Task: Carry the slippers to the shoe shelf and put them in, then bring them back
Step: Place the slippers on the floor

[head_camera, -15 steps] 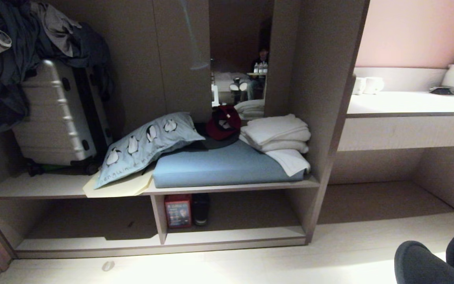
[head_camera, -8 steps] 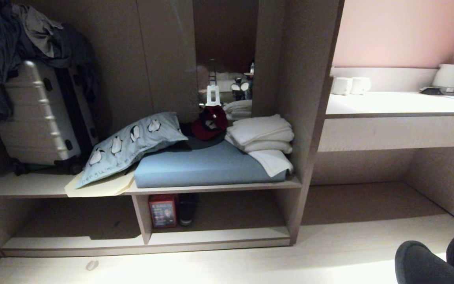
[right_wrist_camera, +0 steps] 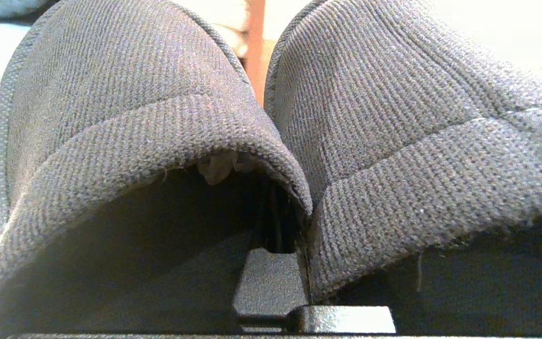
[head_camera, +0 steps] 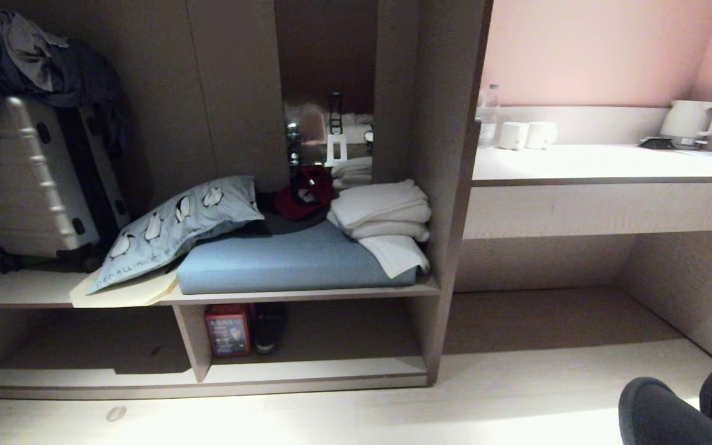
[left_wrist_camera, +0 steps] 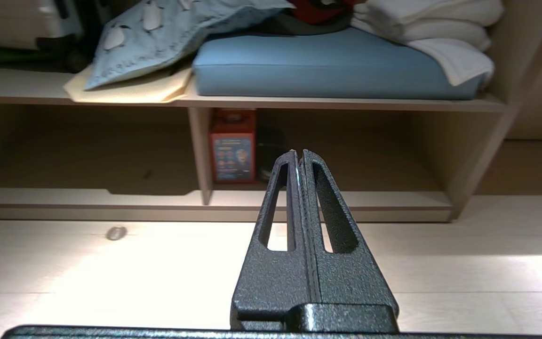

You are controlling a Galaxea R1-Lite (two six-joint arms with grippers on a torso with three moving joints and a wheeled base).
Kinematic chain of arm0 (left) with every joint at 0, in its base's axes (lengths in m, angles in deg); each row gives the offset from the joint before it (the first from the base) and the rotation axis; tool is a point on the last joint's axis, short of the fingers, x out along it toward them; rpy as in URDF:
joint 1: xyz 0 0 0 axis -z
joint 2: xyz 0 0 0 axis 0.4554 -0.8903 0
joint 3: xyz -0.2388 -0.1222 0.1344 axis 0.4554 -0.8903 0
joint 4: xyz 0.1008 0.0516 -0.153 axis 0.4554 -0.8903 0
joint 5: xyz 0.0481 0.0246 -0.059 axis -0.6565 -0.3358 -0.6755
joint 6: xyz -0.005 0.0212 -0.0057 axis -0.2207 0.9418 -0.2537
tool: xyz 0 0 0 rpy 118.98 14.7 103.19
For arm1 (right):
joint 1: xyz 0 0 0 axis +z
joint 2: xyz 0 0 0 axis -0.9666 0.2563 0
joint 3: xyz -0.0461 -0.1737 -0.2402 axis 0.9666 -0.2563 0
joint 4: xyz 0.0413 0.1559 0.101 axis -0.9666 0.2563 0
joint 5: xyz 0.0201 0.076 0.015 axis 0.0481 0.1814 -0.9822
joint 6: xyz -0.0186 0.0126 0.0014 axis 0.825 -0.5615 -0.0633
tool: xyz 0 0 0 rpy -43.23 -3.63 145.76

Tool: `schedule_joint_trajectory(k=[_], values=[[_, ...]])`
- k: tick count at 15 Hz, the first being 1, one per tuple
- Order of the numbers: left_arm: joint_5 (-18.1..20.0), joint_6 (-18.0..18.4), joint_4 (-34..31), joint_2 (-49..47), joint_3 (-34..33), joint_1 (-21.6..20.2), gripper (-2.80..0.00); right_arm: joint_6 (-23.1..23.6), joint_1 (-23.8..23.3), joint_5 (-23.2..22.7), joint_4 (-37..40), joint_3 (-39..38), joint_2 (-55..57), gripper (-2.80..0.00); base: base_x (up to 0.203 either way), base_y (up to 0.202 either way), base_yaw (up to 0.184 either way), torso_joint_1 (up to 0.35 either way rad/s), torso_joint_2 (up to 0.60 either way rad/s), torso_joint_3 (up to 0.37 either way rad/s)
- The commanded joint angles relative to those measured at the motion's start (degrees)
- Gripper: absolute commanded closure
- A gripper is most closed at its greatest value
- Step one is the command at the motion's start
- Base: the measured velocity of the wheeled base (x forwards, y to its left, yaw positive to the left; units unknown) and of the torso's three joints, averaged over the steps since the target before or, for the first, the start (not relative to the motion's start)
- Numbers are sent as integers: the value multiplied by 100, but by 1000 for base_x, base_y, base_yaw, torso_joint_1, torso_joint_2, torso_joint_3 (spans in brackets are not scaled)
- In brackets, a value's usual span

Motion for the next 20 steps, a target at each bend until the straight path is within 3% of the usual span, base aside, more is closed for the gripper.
schedule_joint_trajectory(k=[1,20], values=[[-7,-10,1,-5,0,0,0,4,0,-5,0,-1,-1,0,0,-195,3,2,2,5],[-7,-10,1,-5,0,0,0,4,0,-5,0,-1,-1,0,0,-196,3,1,3,3]])
